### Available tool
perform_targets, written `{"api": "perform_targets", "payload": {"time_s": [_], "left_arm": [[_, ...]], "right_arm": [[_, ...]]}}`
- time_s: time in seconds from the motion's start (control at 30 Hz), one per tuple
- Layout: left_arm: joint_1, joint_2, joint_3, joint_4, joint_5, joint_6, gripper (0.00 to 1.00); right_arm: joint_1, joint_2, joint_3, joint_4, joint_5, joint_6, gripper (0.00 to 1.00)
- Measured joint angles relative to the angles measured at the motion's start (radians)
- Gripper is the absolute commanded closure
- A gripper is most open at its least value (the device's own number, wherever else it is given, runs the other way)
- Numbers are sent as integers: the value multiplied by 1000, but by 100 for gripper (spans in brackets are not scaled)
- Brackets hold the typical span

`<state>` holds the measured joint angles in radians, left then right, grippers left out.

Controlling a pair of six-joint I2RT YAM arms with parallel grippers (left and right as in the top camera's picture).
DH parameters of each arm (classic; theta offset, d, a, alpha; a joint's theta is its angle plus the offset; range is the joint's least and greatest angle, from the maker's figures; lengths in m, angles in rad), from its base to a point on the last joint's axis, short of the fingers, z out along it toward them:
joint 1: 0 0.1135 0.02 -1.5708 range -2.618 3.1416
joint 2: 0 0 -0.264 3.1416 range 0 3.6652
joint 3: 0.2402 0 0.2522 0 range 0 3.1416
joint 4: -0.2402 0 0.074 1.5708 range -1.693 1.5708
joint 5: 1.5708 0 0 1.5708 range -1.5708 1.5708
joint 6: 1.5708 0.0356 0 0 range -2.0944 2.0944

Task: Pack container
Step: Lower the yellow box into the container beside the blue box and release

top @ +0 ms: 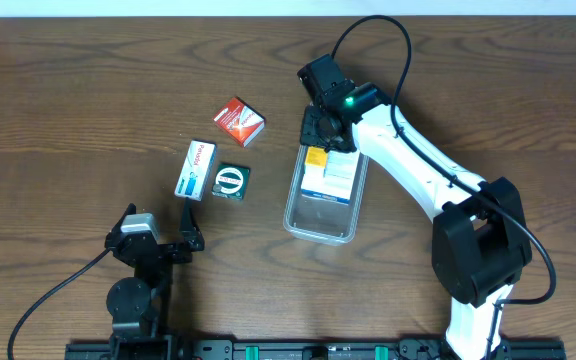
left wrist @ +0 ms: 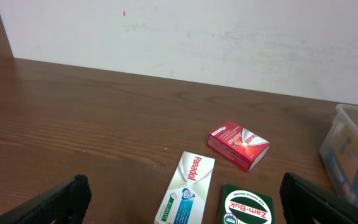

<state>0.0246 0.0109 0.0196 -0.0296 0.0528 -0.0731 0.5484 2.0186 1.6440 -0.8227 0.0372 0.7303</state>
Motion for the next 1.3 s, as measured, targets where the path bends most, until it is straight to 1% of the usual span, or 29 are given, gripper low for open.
{"api": "perform_targets", "payload": {"time_s": [0.23,0.53,0.7,0.83,0.93,1.03,1.2,1.3], "left_arm": [[0,0,0,0,0,0,2],[0,0,0,0,0,0,2],[0,0,0,0,0,0,2],[0,0,0,0,0,0,2],[0,0,0,0,0,0,2],[0,0,0,0,0,0,2],[0,0,0,0,0,0,2],[0,0,0,0,0,0,2]], "right_arm": [[0,0,0,21,4,-15,51],[-14,0,0,7,4,-55,51],[-16,0,0,-7,4,-99,49],[-16,-12,-1,-59,4,-150,48],[-16,-39,-2,-114,4,-190,53],[-14,-64,-2,-160,-3,-221,64],[-2,-70,-2,-177,-13,-253,86],[19,-70,-3,-185,-14,-266,89]]}}
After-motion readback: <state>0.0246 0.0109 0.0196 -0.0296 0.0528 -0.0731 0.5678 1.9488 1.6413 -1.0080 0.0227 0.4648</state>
